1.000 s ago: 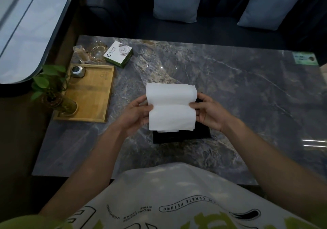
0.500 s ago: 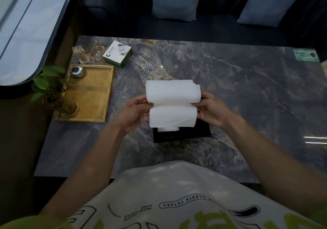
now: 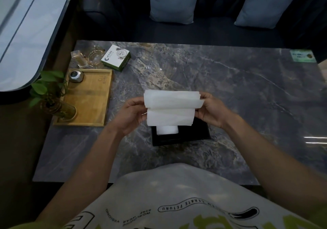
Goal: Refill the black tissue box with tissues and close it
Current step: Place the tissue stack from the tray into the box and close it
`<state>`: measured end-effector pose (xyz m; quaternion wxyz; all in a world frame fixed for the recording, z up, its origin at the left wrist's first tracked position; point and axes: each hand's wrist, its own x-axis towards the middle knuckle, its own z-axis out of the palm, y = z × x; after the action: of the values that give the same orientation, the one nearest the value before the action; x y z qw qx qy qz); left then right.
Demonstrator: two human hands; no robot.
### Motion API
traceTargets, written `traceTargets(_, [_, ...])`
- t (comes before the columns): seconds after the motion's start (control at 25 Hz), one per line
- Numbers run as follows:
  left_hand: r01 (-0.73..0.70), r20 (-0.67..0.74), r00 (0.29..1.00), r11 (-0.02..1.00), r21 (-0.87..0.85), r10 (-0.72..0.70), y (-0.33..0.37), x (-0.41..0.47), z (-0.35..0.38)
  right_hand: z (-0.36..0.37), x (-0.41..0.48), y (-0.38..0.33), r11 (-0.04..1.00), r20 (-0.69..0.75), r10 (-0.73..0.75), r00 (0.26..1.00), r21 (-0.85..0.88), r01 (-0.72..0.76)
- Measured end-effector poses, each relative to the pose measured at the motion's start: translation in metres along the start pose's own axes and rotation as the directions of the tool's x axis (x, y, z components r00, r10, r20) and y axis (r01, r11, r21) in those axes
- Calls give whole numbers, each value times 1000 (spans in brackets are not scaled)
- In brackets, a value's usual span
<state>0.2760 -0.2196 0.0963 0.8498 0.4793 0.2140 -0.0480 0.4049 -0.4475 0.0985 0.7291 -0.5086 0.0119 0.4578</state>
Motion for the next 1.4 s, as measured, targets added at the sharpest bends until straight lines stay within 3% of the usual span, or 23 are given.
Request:
traceTargets(0.2, [-1, 31, 1000, 998, 58, -1, 9, 0, 3, 1, -2, -5, 995, 18, -29, 999, -92, 30])
traceTargets(0.4, [56, 110, 992, 998, -10, -55, 13, 0, 3, -3, 0, -3, 997, 1, -8, 1000, -73, 8])
traceTargets(0.56, [25, 66, 997, 999, 43, -28, 9, 3, 5, -4, -2, -4, 994, -17, 40, 999, -106, -41])
traceTargets(0.72, [29, -3, 1000, 982, 189, -29, 3, 7, 7, -3, -4, 0, 972, 23, -106, 994, -208, 108])
traceTargets(0.88, [102, 57, 989, 915, 391, -134, 2, 9, 8, -2, -4, 0, 943, 59, -147, 987, -294, 158])
traceTargets(1.04, [79, 142, 971, 817, 571, -193, -4, 10, 9, 2, -2, -4, 934, 94, -152, 984, -313, 174])
traceTargets(1.2, [132, 122, 973, 910, 394, -194, -10, 9, 5, -6, -4, 1, 952, 43, 34, 999, -305, -19])
traceTargets(1.28, [163, 31, 983, 943, 290, -179, -15, 11, 4, -13, -6, 11, 951, 68, 133, 989, -290, -108])
traceTargets(1.4, [197, -124, 978, 945, 259, -170, -31, 12, 4, -17, -4, 26, 966, 43, 137, 990, -226, -124])
